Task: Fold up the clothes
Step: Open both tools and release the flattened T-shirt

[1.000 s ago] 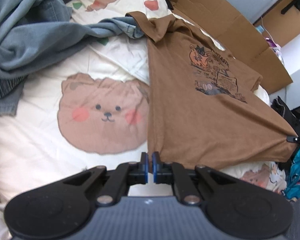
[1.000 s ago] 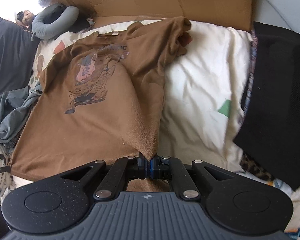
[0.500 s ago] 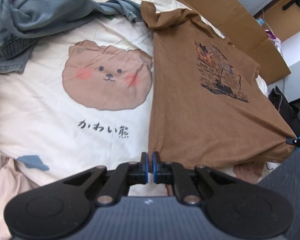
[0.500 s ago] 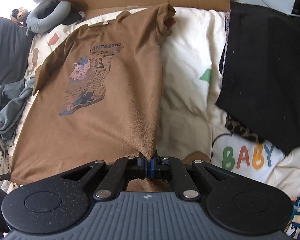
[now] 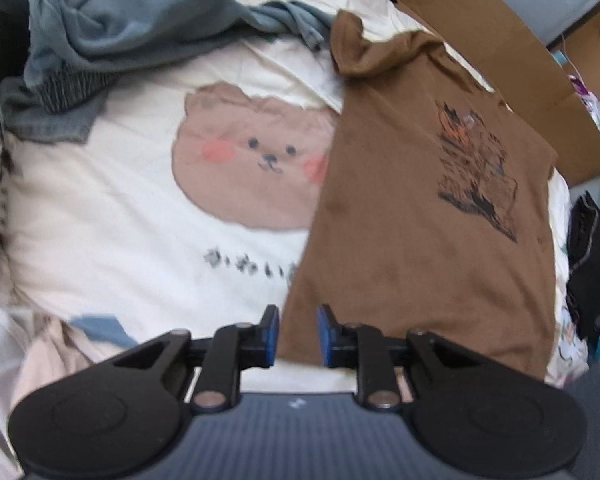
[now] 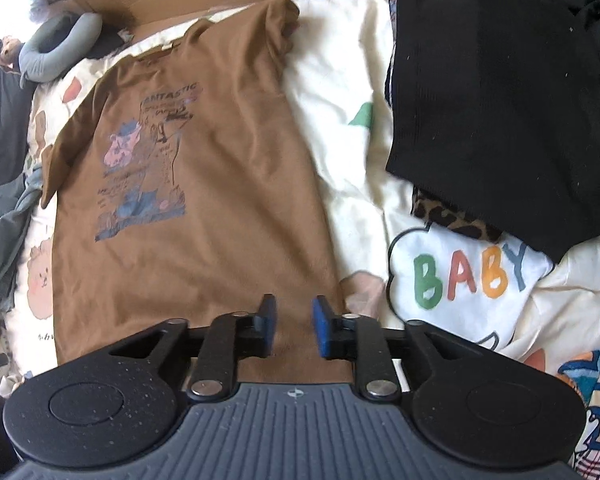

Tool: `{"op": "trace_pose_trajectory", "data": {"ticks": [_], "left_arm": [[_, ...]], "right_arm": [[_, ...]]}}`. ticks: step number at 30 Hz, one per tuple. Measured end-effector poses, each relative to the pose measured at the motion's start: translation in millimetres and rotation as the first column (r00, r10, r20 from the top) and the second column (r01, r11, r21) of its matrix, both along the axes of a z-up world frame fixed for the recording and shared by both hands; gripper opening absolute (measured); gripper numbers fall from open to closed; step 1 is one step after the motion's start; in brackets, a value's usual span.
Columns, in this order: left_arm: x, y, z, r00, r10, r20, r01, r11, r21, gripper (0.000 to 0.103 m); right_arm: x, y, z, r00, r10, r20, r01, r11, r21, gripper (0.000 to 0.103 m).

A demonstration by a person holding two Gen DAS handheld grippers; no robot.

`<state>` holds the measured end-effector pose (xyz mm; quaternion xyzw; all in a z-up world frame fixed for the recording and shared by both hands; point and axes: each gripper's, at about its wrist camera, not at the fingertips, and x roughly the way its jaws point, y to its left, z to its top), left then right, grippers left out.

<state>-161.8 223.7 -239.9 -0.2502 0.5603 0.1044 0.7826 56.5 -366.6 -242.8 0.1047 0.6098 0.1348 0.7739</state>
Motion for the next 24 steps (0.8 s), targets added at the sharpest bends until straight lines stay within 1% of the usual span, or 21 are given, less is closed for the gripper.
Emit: {"op": "trace_pose_trajectory", "data": {"ticks": [2,4,5,9,16,20,22,24], "left_arm": [[9.2,6.3,2.6,1.000,0.011,0.015,-0.011,1.000,0.021,0.027],[21.4,13.6,5.7,0.999,0.020,0.039,-0.022,0.999,0.046,0.034],[27.0,16.7,6.8,0.999,0.023,0.049,-0.025,0.998,0.056,0.035],[58.2,35.5,6.0,0.995,0.036,0.094,-0.044,0.995,0.084,0.040],[125.6,60.5,3.3,0.980,0.073,0.187,-0.096,0.988,0.118,0.058],[160.2,74.3,-7.1,0.970,0.093,0.224,-0.120,0.987,0.111,0.061],[177.0,79.8,-14.4,0.965,0.104,0.239,-0.132,0.986,0.103,0.064],[193.2,84.2,-22.4,0.963,0.107,0.247,-0.134,0.986,0.094,0.064]], "right_arm": [[4.1,-0.6,0.3,1.000,-0.007,0.016,0.007,1.000,0.009,0.030],[8.8,0.0,0.9,0.999,-0.013,0.033,0.012,1.000,0.016,0.035],[11.4,0.8,1.0,0.999,-0.013,0.043,0.012,1.000,0.017,0.036],[24.4,2.9,-0.5,0.997,-0.030,0.071,0.027,0.999,0.033,0.037],[52.1,11.1,-6.4,0.993,-0.044,0.107,0.038,0.998,0.057,0.038],[73.1,21.9,-13.6,0.991,-0.047,0.123,0.040,0.997,0.065,0.038],[82.5,27.2,-17.7,0.990,-0.046,0.131,0.037,0.997,0.070,0.039],[94.7,33.9,-22.5,0.989,-0.040,0.144,0.030,0.997,0.071,0.040]]}}
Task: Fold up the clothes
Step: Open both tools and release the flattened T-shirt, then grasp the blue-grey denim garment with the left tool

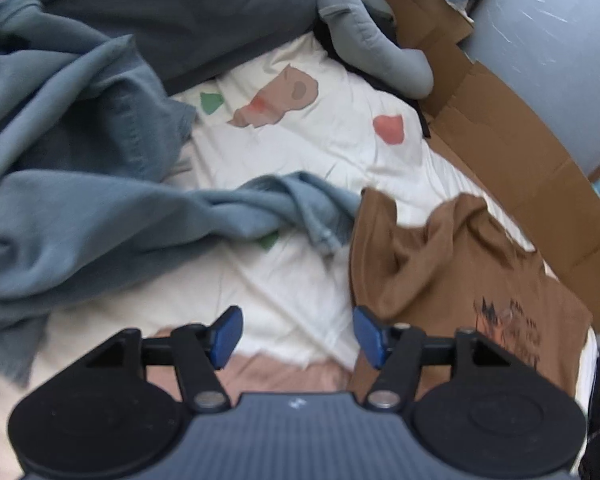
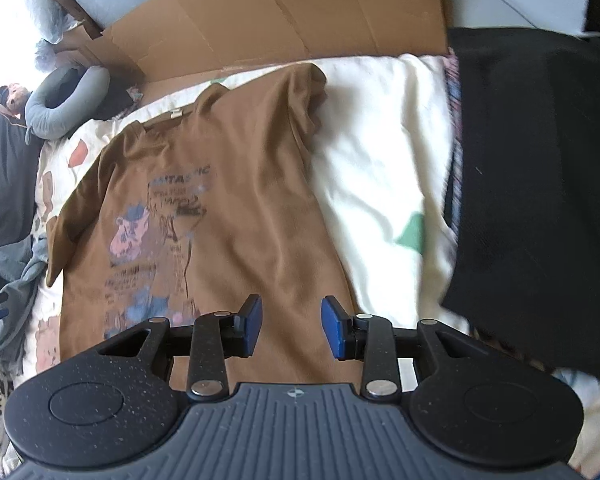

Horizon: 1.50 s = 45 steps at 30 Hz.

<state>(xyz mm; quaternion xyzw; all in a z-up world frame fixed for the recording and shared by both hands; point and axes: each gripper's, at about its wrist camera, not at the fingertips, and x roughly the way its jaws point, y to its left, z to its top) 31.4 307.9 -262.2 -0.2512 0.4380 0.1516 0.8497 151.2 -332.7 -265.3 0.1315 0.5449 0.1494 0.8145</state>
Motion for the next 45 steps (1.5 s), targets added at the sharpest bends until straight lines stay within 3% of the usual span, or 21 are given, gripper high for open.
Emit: {"op": "trace_pose_trajectory", "data": {"ticks": [14,21,24,26,27,35,45], "left_arm": [[62.2,15.9,-60.4,0.994,0.097,0.048,-0.094,0.994,-0.057,0.066],[77.0,21.8,-82.7,0.986,0.155,0.068,-0.150,0.985,-0.082,0.064],[81.9,22.1,-86.8,0.984,0.147,0.096,-0.138,0.986,-0.097,0.054],[85.1,20.3,-89.6,0.986,0.133,0.097,-0.123,0.987,-0.102,0.031],[86.9,19.3,-91.3,0.988,0.122,0.092,-0.112,0.988,-0.107,0.012],[70.4,12.3,-78.5,1.000,0.010,0.013,-0.010,0.998,0.059,0.010],[-7.2,38.7,-59.5,0.995,0.059,-0.080,-0.046,0.986,0.161,0.009]], "right_arm": [[61.0,48.6,-19.4,0.993,0.090,0.083,-0.089,0.996,-0.014,0.040],[65.2,66.7,-35.9,0.989,0.137,0.057,-0.136,0.990,-0.024,0.040],[64.2,68.9,-40.1,0.988,0.146,0.049,-0.145,0.989,-0.027,0.040],[65.0,70.4,-41.7,0.988,0.146,0.047,-0.144,0.989,-0.029,0.040],[65.4,71.1,-42.5,0.988,0.145,0.046,-0.144,0.989,-0.030,0.040],[70.3,75.3,-42.9,0.988,0.144,0.055,-0.142,0.989,-0.031,0.040],[71.1,77.2,-41.3,0.986,0.152,0.063,-0.150,0.988,-0.036,0.040]]}}
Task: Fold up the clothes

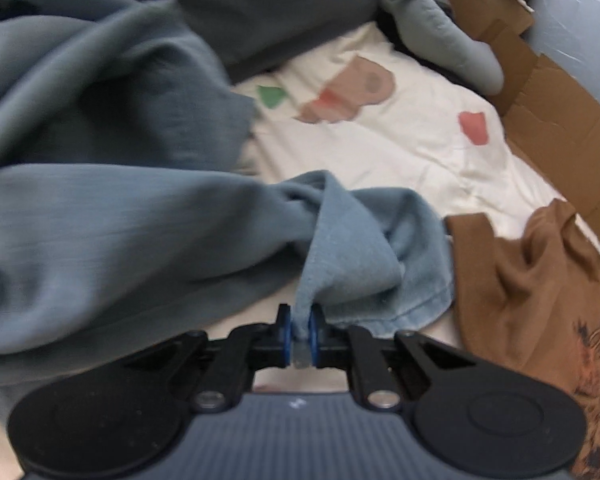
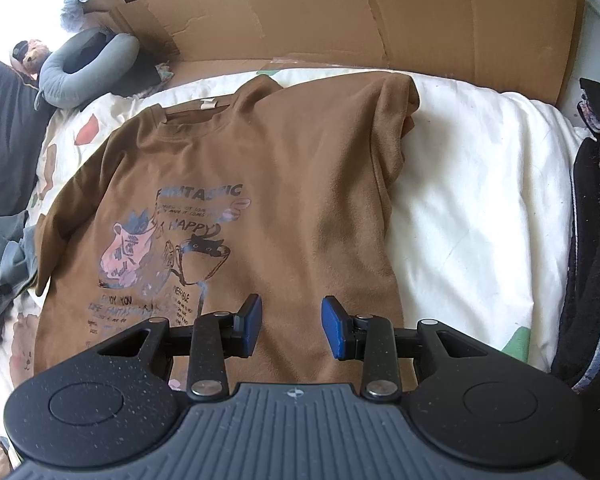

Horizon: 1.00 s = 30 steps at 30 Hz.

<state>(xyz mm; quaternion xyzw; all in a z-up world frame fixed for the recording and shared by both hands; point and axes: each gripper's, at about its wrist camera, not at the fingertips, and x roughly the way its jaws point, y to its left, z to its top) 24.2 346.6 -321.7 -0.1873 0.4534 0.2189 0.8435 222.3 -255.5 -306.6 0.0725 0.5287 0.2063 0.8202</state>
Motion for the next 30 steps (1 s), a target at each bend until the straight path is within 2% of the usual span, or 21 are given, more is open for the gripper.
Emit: {"op": "trace_pose_trajectory", "data": {"ticks": [8,11,12,15,16,22,30], "left_arm": [[-40.7,34.9,33.8,0.994,0.063,-0.088,-0.054,0.993,0.108,0.009],[-54.3,40.8,41.8,0.990,0.074,-0.122,-0.060,0.992,0.113,0.009],[-57.0,40.7,45.3,0.990,0.067,-0.128,-0.054,0.993,0.105,0.013],[-59.1,34.1,59.6,0.990,0.019,-0.136,-0.006,0.995,0.101,0.036],[-58.9,30.9,65.1,0.990,0.000,-0.138,0.015,0.994,0.107,0.036],[-26.3,28.9,100.1,0.986,-0.132,-0.107,0.147,0.978,0.149,0.036],[42.3,10.3,115.3,0.966,-0.259,-0.004,0.257,0.956,0.142,0.038]], "right_arm": [[0.3,3.4,-0.1,1.000,0.005,0.003,-0.005,1.000,0.004,0.040],[1.9,4.4,0.5,1.000,0.004,0.006,-0.004,1.000,0.004,0.040],[2.5,4.8,0.6,1.000,0.004,0.007,-0.004,1.000,0.004,0.040],[3.7,6.6,1.1,1.000,0.010,0.008,-0.010,1.000,0.001,0.040],[3.8,7.3,1.5,1.000,0.013,0.009,-0.013,1.000,-0.001,0.040],[4.5,9.1,2.4,1.000,0.021,0.018,-0.021,1.000,-0.007,0.040],[9.7,10.1,5.3,0.999,0.026,0.036,-0.025,1.000,-0.015,0.040]]}}
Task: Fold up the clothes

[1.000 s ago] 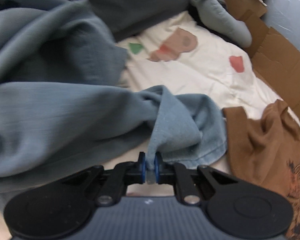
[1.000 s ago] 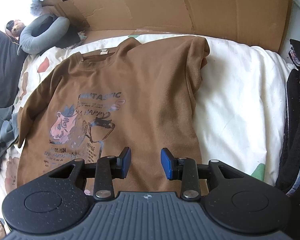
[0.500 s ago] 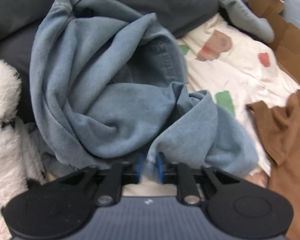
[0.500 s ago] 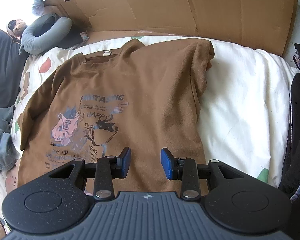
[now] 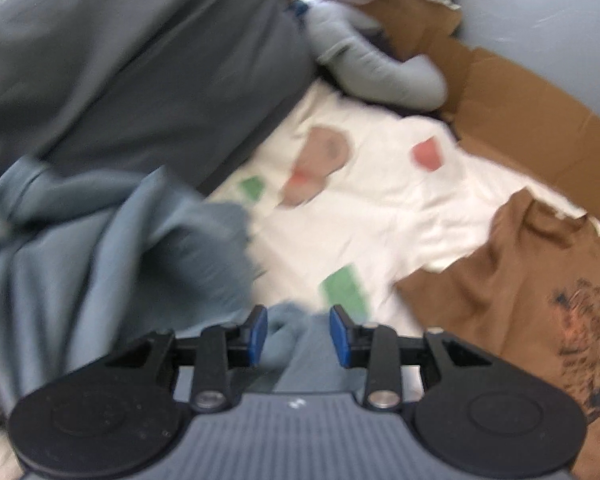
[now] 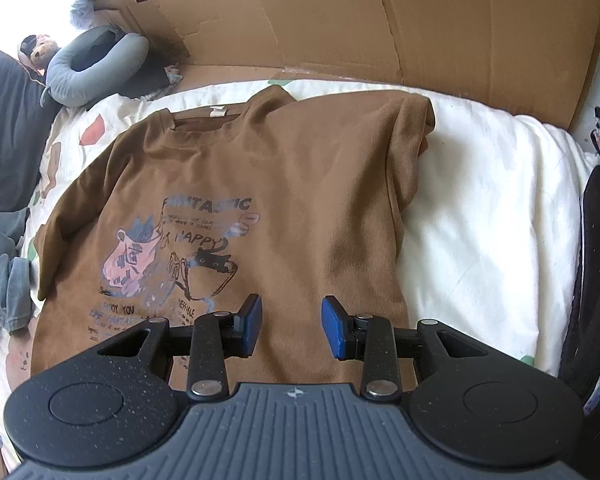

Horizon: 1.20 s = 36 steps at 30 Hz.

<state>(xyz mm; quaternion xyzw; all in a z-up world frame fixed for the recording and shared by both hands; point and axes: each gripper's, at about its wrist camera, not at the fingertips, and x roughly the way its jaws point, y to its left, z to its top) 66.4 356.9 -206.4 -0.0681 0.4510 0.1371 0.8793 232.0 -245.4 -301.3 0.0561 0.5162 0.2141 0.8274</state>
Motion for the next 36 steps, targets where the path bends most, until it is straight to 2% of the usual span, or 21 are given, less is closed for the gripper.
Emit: {"op": "trace_pose_trajectory", "data": {"ticks": [7,8,10,17,23,29,32,34,36], "left_arm": [[50.7,-45.7,-7.2,0.992,-0.116,0.039,0.119,0.990,-0.076,0.045],[54.7,-55.1,-9.5,0.989,-0.140,0.038,0.142,0.987,-0.069,0.046],[60.2,-73.3,-18.1,0.985,-0.171,0.029,0.172,0.984,-0.055,0.050],[61.0,-119.5,-61.3,0.979,-0.201,-0.037,0.198,0.977,-0.082,0.050],[53.5,-152.0,-92.6,0.964,-0.247,-0.094,0.245,0.969,-0.038,0.050],[49.7,-172.5,-125.1,0.972,-0.207,-0.115,0.211,0.977,0.027,0.048],[49.9,-179.3,-134.4,0.971,-0.204,-0.121,0.214,0.974,0.073,0.039],[52.0,-177.6,-136.0,0.972,-0.202,-0.123,0.212,0.974,0.078,0.013],[56.3,-170.1,-130.9,0.971,-0.206,-0.121,0.215,0.975,0.065,0.008]], "right_arm": [[6.8,-2.3,-1.5,1.000,-0.007,0.013,0.007,1.000,-0.005,0.040],[7.5,-2.5,-2.3,1.000,-0.008,0.014,0.008,1.000,-0.006,0.040],[8.7,-2.5,-5.9,1.000,-0.007,0.009,0.007,1.000,-0.010,0.040],[7.9,-4.4,-14.9,1.000,-0.009,-0.003,0.008,1.000,-0.016,0.040],[10.2,-7.6,-22.3,1.000,-0.024,-0.016,0.023,1.000,-0.009,0.040],[11.4,-7.7,-28.2,0.999,-0.031,-0.018,0.031,0.999,-0.014,0.040],[13.4,-7.2,-28.4,1.000,-0.021,-0.008,0.021,1.000,-0.021,0.040],[15.7,-6.6,-27.8,1.000,-0.019,0.001,0.019,0.999,-0.028,0.040],[19.4,-6.3,-27.0,1.000,-0.021,0.009,0.021,0.999,-0.031,0.040]]}}
